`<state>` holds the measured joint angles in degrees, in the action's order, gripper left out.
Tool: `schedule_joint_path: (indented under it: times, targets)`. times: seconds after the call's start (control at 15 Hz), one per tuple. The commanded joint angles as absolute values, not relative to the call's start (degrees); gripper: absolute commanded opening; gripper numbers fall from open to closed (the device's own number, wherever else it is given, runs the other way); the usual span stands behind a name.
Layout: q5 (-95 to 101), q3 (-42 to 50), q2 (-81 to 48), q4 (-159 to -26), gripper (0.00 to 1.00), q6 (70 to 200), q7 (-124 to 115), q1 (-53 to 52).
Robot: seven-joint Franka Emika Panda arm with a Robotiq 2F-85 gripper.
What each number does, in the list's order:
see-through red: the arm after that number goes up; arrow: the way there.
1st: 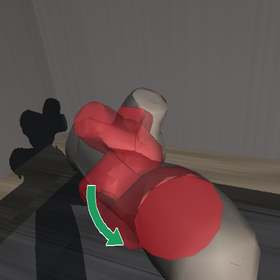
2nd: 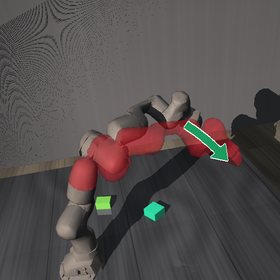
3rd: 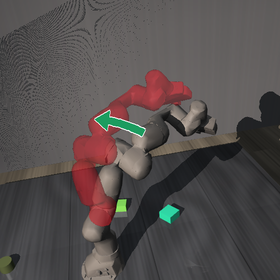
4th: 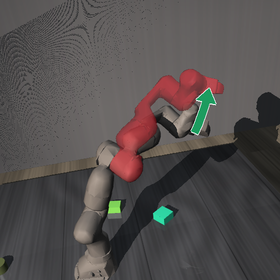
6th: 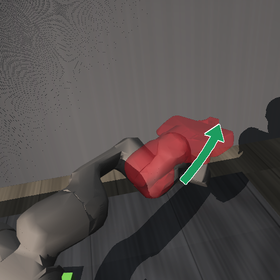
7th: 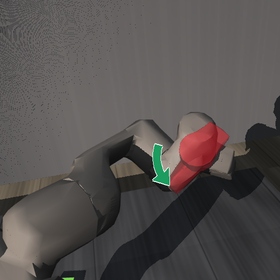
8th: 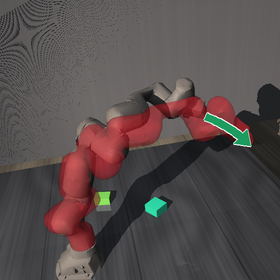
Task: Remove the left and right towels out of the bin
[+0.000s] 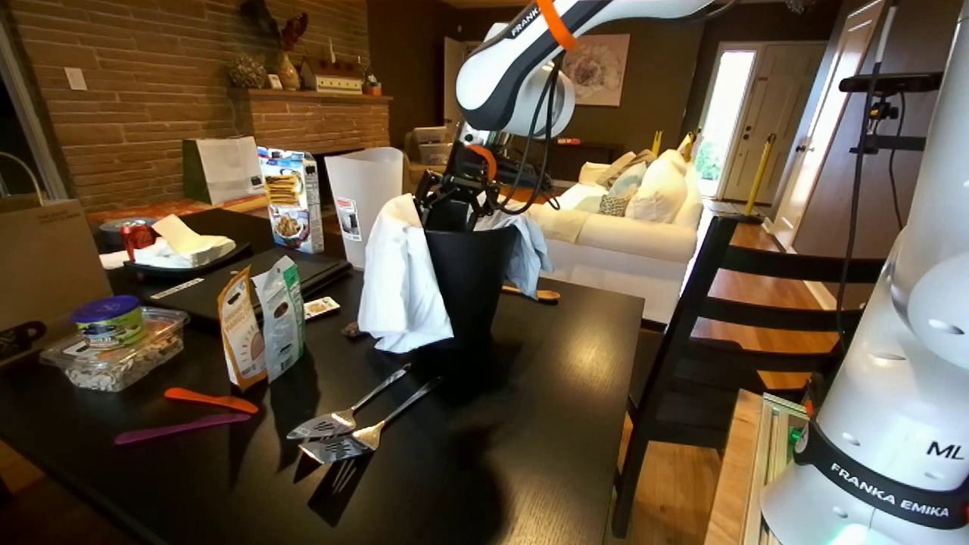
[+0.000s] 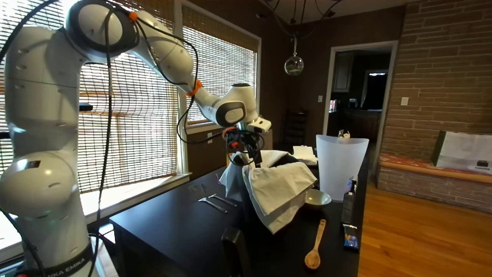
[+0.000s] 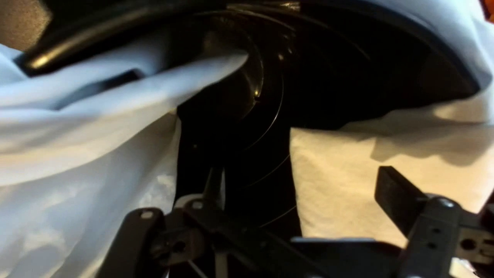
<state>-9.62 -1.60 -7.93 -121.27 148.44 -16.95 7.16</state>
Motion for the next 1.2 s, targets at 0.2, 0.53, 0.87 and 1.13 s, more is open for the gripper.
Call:
schedule_joint_path:
  times: [0.2,0.53,0.87,1.13]
  targets:
    - [-19.37,0.19,-13.94,-111.69,1.00,140.08,-8.45,7.67]
    - [-26.58,-0.28,-17.21,-108.34,1.00,137.44,-1.91,9.31]
    - [-32.33,-1.02,-19.91,-105.80,1.00,137.34,3.24,10.55]
    - [-34.58,-1.37,-21.30,-104.37,0.75,137.57,4.62,10.82]
